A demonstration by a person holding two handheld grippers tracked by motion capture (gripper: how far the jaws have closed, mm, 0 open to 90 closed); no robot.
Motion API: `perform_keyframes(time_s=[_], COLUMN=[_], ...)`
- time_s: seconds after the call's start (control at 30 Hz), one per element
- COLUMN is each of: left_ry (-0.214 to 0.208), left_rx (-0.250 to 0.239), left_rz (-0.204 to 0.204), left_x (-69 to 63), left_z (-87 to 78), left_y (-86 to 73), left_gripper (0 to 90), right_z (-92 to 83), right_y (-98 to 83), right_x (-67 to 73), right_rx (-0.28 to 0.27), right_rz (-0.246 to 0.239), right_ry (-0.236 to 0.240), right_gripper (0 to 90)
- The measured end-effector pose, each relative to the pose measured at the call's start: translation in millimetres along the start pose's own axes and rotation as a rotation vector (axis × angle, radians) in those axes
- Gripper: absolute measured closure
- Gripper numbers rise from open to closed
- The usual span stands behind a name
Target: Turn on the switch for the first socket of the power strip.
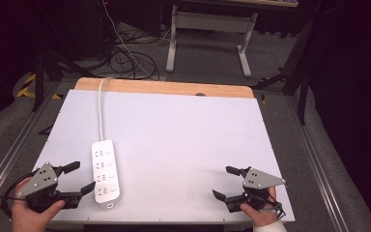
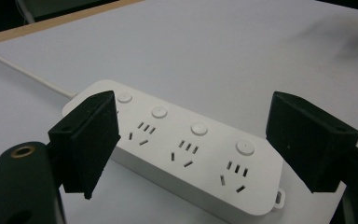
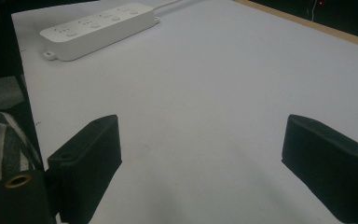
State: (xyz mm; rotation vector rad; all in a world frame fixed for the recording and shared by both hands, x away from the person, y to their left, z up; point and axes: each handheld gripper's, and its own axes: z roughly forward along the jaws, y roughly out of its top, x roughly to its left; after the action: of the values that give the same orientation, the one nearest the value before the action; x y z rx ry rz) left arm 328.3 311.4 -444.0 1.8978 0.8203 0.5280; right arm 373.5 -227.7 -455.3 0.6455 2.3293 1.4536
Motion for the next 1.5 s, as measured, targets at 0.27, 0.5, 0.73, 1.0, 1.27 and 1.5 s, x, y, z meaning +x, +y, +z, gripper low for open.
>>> perform_keyframes(time_s=[0.27, 0.5, 0.73, 1.0, 1.27, 1.5], left_ry=[-0.008, -0.021, -0.032, -0.037, -0.059, -0.053], left_rx=[-0.010, -0.010, -0.010, -0.003, 0.005, 0.011], left_rz=[-0.009, 0.004, 0.019, 0.007, 0.006, 0.006], left_x=[4.5, 4.3, 5.1, 9.9, 12.5, 13.5], left_z=[5.9, 11.4, 18.5, 25.8, 38.3, 45.9], left_y=[11.6, 20.8, 31.5, 38.4, 47.2, 51.5], left_gripper=[20.4, 21.5, 21.8, 22.9, 25.6, 26.3], right_z=[1.9, 2.8, 3.9, 4.2, 4.4, 4.0], right_y=[-0.7, -1.2, -1.2, -1.4, -1.5, -1.7], right_x=[0.5, 0.5, 0.8, 0.9, 1.0, 0.8], right_rx=[0.003, 0.007, 0.013, 0.013, 0.015, 0.015], right_rz=[-0.002, -0.004, -0.006, -0.007, -0.006, -0.009], right_ry=[0.012, 0.016, 0.018, 0.020, 0.021, 0.018], right_gripper=[12.1, 12.1, 12.1, 12.1, 12.1, 12.1])
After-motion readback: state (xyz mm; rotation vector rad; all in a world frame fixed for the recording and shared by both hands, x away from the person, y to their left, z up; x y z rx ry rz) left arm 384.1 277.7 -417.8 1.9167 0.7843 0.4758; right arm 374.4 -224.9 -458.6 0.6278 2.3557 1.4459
